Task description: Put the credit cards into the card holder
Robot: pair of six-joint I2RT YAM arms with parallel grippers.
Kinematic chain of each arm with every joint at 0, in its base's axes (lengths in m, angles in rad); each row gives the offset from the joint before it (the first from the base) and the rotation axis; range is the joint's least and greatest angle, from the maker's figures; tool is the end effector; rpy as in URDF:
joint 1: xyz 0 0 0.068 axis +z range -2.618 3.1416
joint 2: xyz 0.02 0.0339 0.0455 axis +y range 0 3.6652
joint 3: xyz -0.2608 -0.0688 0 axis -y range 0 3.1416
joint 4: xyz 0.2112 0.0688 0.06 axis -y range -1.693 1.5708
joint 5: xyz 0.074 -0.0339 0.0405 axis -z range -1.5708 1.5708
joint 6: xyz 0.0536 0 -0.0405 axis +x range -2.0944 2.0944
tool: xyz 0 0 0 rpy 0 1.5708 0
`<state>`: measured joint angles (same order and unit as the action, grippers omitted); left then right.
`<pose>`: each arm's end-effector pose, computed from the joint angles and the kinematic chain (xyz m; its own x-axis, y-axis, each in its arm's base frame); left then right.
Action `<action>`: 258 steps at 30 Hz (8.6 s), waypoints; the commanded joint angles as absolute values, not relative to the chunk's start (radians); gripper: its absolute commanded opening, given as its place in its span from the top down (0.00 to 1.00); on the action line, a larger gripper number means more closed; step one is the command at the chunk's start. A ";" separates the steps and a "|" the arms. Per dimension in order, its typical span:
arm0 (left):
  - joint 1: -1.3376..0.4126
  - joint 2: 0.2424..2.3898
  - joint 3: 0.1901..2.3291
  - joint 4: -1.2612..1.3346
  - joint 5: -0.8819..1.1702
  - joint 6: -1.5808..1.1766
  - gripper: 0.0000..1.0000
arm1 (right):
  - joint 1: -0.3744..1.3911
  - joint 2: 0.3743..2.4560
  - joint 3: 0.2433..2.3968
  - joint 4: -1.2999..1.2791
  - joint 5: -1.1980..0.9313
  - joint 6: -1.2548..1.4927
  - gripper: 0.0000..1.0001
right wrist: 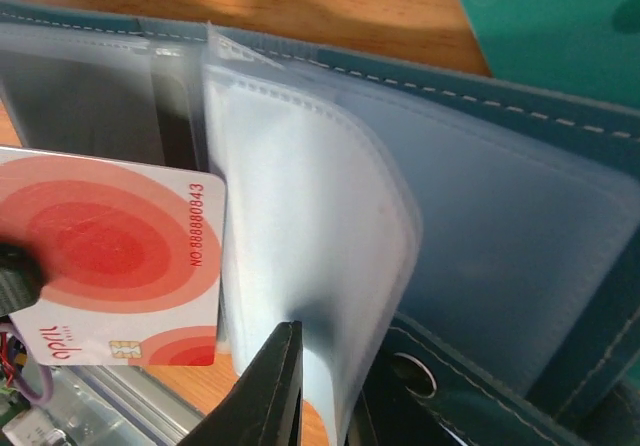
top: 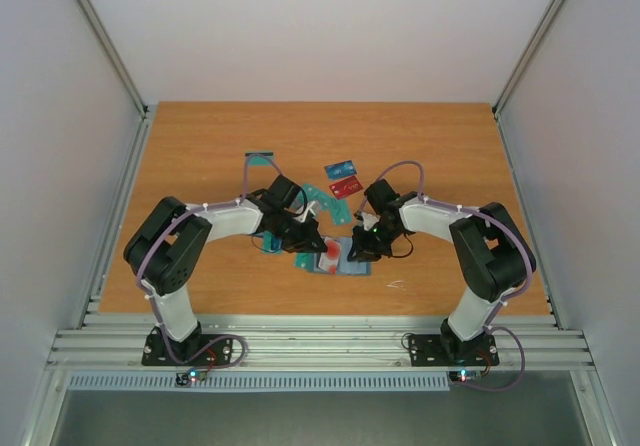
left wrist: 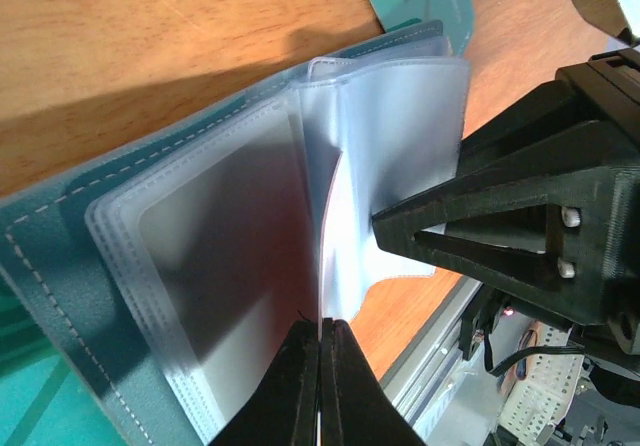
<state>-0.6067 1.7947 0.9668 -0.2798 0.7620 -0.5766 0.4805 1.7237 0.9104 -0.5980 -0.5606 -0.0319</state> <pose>0.2380 -0.2102 0.1519 -0.9792 0.1995 -0.0378 0.1575 0.6289 -0.7613 0.2239 0.1489 0.1412 -0.8602 -0.4788 -0.1755 -0.4940 0.6971 0.5196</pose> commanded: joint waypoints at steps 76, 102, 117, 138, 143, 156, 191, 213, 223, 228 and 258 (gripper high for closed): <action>-0.666 1.944 1.092 -0.155 0.765 -0.620 1.00 | 0.325 1.705 0.778 -0.623 -0.530 -0.143 0.74; -0.669 1.997 1.112 -0.138 0.745 -0.664 1.00 | 0.325 1.762 0.802 -0.632 -0.554 -0.146 0.75; -0.702 2.002 1.106 -0.142 0.763 -0.730 1.00 | 0.325 1.738 0.792 -0.626 -0.532 -0.141 0.75; -0.747 1.994 1.204 -0.405 0.637 -0.693 0.75 | 0.326 1.676 0.758 -0.600 -0.510 -0.129 0.75; -0.757 1.996 1.243 -0.484 0.608 -0.678 0.68 | 0.325 1.666 0.755 -0.597 -0.505 -0.128 0.74; -0.788 2.027 1.389 -0.710 0.559 -0.586 0.53 | 0.325 1.661 0.756 -0.594 -0.493 -0.121 0.74; -0.727 1.957 1.369 -0.950 0.143 -0.333 0.82 | 0.327 1.590 0.897 -0.864 -0.489 -0.128 0.67; -0.654 1.909 1.285 -0.899 0.199 -0.350 0.83 | 0.329 1.635 0.838 -0.586 -0.754 0.047 0.61; -0.649 1.930 1.259 -0.860 0.276 -0.341 0.83 | 0.345 1.661 0.804 -0.548 -0.770 0.058 0.61; -0.649 1.931 1.247 -0.826 0.328 -0.338 0.83 | 0.348 1.659 0.817 -0.535 -0.792 0.068 0.61; -0.649 1.898 1.188 -0.726 0.423 -0.386 0.84 | 0.475 1.817 1.144 -0.560 -0.886 0.114 0.61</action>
<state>-0.6483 1.9175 1.2129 -0.7616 0.4129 -0.3706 0.4534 1.7657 1.0946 -0.5476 -0.8600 0.1143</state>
